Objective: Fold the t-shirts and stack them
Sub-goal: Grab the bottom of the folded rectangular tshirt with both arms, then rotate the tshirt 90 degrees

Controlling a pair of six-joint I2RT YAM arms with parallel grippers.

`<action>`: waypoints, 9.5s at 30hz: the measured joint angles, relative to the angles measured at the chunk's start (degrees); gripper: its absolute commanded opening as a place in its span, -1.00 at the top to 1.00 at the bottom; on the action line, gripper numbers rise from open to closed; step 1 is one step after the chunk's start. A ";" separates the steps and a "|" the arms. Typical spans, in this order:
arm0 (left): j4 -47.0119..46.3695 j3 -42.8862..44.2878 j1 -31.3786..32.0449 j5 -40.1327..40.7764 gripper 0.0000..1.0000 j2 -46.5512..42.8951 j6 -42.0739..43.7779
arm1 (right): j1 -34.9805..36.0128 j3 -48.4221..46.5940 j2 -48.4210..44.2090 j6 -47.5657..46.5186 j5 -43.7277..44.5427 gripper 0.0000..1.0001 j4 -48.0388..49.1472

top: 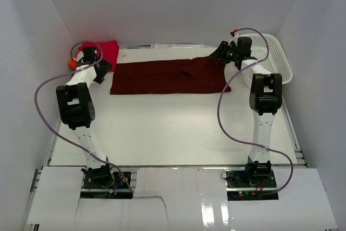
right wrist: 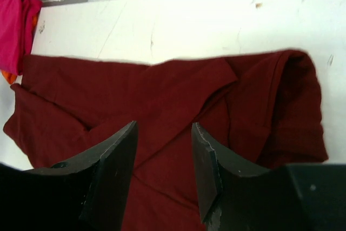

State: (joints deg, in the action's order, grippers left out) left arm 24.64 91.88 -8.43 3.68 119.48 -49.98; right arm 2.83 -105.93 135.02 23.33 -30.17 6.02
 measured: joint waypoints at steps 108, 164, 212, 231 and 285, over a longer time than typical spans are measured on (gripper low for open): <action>-6.51 -28.15 45.33 -5.22 1.00 -24.59 16.63 | 18.93 53.20 -50.16 -14.38 21.75 -0.04 -25.18; -23.43 -35.21 53.75 -13.31 1.00 -14.27 9.64 | 24.37 33.88 -29.33 -18.78 34.56 0.57 -21.49; 1.62 -20.02 22.21 -11.17 1.00 -23.54 23.71 | 23.06 53.35 -54.12 -5.46 38.95 -0.18 -33.77; 5.27 -13.97 19.78 -9.94 1.00 -7.61 27.61 | 17.99 60.11 -54.27 -2.95 33.33 -0.19 -37.13; 11.63 -35.30 19.21 -7.63 1.00 -23.93 22.97 | 7.19 4.35 -7.15 -10.32 14.40 0.09 -34.03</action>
State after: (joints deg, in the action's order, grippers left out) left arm 36.27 56.58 10.79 -3.95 95.55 -27.00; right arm 10.02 -101.58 127.87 13.02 -15.77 -28.01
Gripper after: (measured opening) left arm 0.024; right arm 0.482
